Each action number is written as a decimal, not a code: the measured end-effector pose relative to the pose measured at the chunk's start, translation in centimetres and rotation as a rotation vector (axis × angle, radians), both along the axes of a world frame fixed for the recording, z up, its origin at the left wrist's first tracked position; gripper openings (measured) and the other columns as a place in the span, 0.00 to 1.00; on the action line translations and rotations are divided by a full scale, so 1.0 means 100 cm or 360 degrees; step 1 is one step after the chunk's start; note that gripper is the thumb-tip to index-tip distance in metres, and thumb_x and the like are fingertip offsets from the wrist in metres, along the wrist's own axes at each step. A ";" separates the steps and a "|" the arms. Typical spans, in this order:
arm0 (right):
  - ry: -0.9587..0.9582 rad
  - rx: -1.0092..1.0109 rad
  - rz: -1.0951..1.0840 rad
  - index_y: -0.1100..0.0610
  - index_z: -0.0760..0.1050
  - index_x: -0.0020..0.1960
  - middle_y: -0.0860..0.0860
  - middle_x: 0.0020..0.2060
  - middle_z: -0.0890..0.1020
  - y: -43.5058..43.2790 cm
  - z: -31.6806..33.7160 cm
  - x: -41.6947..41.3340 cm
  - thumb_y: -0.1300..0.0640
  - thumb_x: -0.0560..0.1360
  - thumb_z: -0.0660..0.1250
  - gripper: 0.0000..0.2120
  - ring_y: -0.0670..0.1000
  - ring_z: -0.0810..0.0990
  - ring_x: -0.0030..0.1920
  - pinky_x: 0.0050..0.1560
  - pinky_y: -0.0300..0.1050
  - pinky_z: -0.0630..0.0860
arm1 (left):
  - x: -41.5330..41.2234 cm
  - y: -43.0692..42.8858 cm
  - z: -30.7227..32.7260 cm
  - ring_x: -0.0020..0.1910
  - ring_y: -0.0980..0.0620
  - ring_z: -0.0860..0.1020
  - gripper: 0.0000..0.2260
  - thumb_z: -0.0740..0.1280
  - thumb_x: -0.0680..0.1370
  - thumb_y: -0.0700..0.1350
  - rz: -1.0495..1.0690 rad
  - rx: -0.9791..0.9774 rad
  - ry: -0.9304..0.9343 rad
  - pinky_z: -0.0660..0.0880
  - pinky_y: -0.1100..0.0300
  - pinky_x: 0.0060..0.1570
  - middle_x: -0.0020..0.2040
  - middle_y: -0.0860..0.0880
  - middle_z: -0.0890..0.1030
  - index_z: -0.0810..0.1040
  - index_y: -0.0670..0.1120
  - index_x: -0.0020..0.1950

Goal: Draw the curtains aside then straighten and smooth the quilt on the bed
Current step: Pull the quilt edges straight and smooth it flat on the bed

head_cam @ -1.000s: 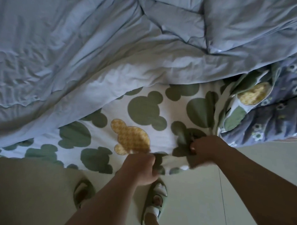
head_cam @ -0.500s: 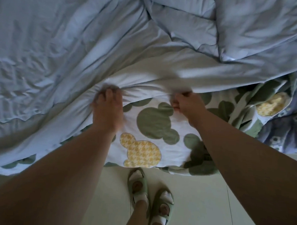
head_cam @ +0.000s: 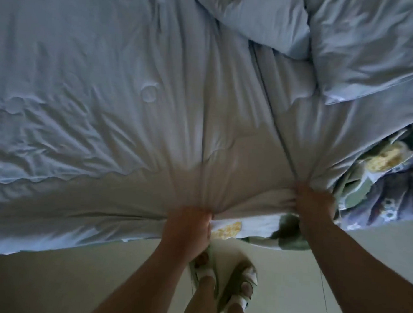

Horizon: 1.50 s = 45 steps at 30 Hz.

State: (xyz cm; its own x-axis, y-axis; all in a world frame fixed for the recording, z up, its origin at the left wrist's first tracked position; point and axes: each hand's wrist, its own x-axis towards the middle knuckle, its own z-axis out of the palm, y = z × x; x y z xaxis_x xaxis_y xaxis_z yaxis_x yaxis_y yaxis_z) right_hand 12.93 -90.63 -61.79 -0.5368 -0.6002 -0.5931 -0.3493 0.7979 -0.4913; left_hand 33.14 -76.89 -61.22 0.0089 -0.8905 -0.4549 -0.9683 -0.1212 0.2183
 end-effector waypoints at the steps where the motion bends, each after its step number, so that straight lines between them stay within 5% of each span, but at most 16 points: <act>1: 0.0093 0.0053 0.0104 0.68 0.74 0.55 0.63 0.46 0.79 0.012 -0.002 -0.008 0.54 0.76 0.65 0.17 0.61 0.77 0.45 0.42 0.47 0.68 | -0.004 0.010 -0.002 0.36 0.48 0.80 0.07 0.73 0.66 0.47 0.0004 0.0044 0.0011 0.74 0.58 0.34 0.36 0.50 0.79 0.79 0.49 0.41; 5: 0.0105 0.0075 0.0326 0.65 0.73 0.59 0.58 0.44 0.77 0.013 -0.015 -0.015 0.52 0.74 0.66 0.20 0.60 0.77 0.46 0.50 0.56 0.75 | -0.010 0.021 -0.029 0.34 0.45 0.77 0.16 0.75 0.56 0.45 0.0038 -0.0073 -0.0062 0.74 0.55 0.29 0.36 0.47 0.76 0.76 0.47 0.41; 10: 0.0120 -0.0269 0.0517 0.59 0.73 0.50 0.58 0.42 0.81 0.013 -0.015 -0.036 0.42 0.71 0.62 0.20 0.60 0.78 0.45 0.46 0.53 0.74 | -0.041 0.014 -0.035 0.35 0.42 0.75 0.21 0.73 0.55 0.47 0.0226 -0.0224 -0.0058 0.71 0.53 0.31 0.38 0.44 0.75 0.74 0.43 0.44; 14: 0.0370 -0.0584 0.0440 0.60 0.74 0.52 0.62 0.45 0.80 0.002 -0.001 -0.080 0.55 0.77 0.57 0.11 0.63 0.77 0.46 0.45 0.53 0.71 | -0.090 0.001 -0.031 0.38 0.44 0.75 0.16 0.67 0.66 0.50 0.0146 -0.0579 0.0210 0.72 0.53 0.35 0.40 0.46 0.74 0.70 0.45 0.49; 17: 0.0462 -0.0520 0.0317 0.61 0.73 0.57 0.61 0.49 0.80 -0.026 -0.002 -0.127 0.60 0.77 0.56 0.11 0.63 0.77 0.50 0.47 0.52 0.70 | -0.146 -0.021 -0.026 0.40 0.46 0.76 0.14 0.65 0.69 0.50 0.0055 -0.0613 0.0489 0.75 0.54 0.37 0.43 0.47 0.75 0.72 0.45 0.51; 20: 0.0350 -0.0235 0.0388 0.62 0.73 0.58 0.61 0.52 0.80 -0.059 -0.010 -0.173 0.50 0.73 0.63 0.19 0.62 0.77 0.53 0.48 0.50 0.70 | -0.209 -0.049 -0.027 0.42 0.45 0.79 0.26 0.70 0.67 0.53 0.0030 -0.0491 0.0507 0.77 0.56 0.37 0.48 0.45 0.78 0.68 0.45 0.61; 23: 0.0052 -0.0125 0.0486 0.60 0.75 0.53 0.60 0.46 0.82 -0.083 -0.017 -0.183 0.35 0.60 0.69 0.34 0.59 0.81 0.44 0.42 0.48 0.75 | -0.251 -0.078 -0.029 0.48 0.41 0.79 0.43 0.76 0.61 0.54 0.0249 -0.0285 0.0347 0.78 0.51 0.44 0.55 0.41 0.77 0.63 0.42 0.70; 25: -0.0099 -0.0141 0.0575 0.57 0.75 0.50 0.57 0.43 0.82 -0.095 -0.019 -0.181 0.36 0.56 0.73 0.31 0.59 0.82 0.41 0.43 0.55 0.80 | -0.267 -0.099 -0.033 0.50 0.38 0.78 0.45 0.77 0.61 0.51 0.0450 -0.0167 0.0220 0.78 0.47 0.48 0.58 0.38 0.75 0.62 0.40 0.73; 29: -0.0196 -0.0229 0.0901 0.55 0.72 0.44 0.54 0.39 0.80 -0.110 -0.007 -0.172 0.55 0.65 0.73 0.12 0.55 0.79 0.42 0.43 0.47 0.74 | -0.283 -0.128 -0.035 0.47 0.41 0.81 0.36 0.76 0.64 0.44 0.0542 -0.0213 0.0071 0.78 0.54 0.40 0.54 0.39 0.79 0.67 0.39 0.70; 32: -0.0551 -0.0191 0.0718 0.54 0.69 0.53 0.53 0.43 0.78 -0.124 0.000 -0.180 0.61 0.64 0.75 0.22 0.53 0.80 0.42 0.39 0.47 0.80 | -0.289 -0.138 -0.029 0.60 0.42 0.75 0.24 0.63 0.77 0.41 0.0644 -0.0205 0.0189 0.71 0.52 0.55 0.63 0.41 0.75 0.63 0.42 0.71; 34: -0.1018 -0.0023 0.0402 0.55 0.65 0.60 0.54 0.41 0.76 -0.127 0.009 -0.183 0.69 0.70 0.71 0.24 0.48 0.78 0.33 0.27 0.38 0.76 | -0.290 -0.140 -0.023 0.59 0.41 0.75 0.17 0.59 0.78 0.41 0.0779 -0.0241 0.0174 0.69 0.53 0.54 0.61 0.41 0.77 0.66 0.42 0.67; 36: -0.1091 0.0006 0.0408 0.57 0.69 0.58 0.55 0.38 0.75 -0.130 0.013 -0.186 0.71 0.72 0.66 0.18 0.48 0.75 0.28 0.23 0.35 0.71 | -0.291 -0.144 -0.017 0.55 0.40 0.77 0.13 0.57 0.80 0.42 0.0835 -0.0370 0.0142 0.69 0.53 0.51 0.56 0.41 0.80 0.69 0.41 0.64; 39: -0.0276 -0.0190 0.0950 0.49 0.79 0.42 0.53 0.37 0.79 -0.143 0.015 -0.207 0.63 0.69 0.65 0.09 0.56 0.79 0.38 0.34 0.44 0.75 | -0.290 -0.145 -0.011 0.48 0.38 0.80 0.17 0.60 0.78 0.53 0.0711 -0.0389 0.0138 0.71 0.52 0.44 0.48 0.40 0.82 0.69 0.42 0.59; 42: 0.1085 0.0053 0.1719 0.54 0.79 0.54 0.57 0.52 0.81 -0.164 0.045 -0.264 0.54 0.76 0.63 0.10 0.59 0.80 0.54 0.52 0.49 0.74 | -0.294 -0.142 -0.011 0.51 0.41 0.80 0.28 0.66 0.73 0.59 0.0343 -0.0118 -0.0038 0.74 0.53 0.46 0.51 0.44 0.81 0.65 0.44 0.66; 45: 0.1580 0.0515 0.1969 0.55 0.74 0.61 0.53 0.56 0.79 -0.170 0.072 -0.308 0.53 0.75 0.65 0.15 0.57 0.78 0.58 0.53 0.48 0.72 | -0.314 -0.134 -0.013 0.55 0.45 0.79 0.21 0.63 0.78 0.48 0.0039 0.0054 -0.0101 0.74 0.53 0.51 0.56 0.47 0.80 0.64 0.47 0.69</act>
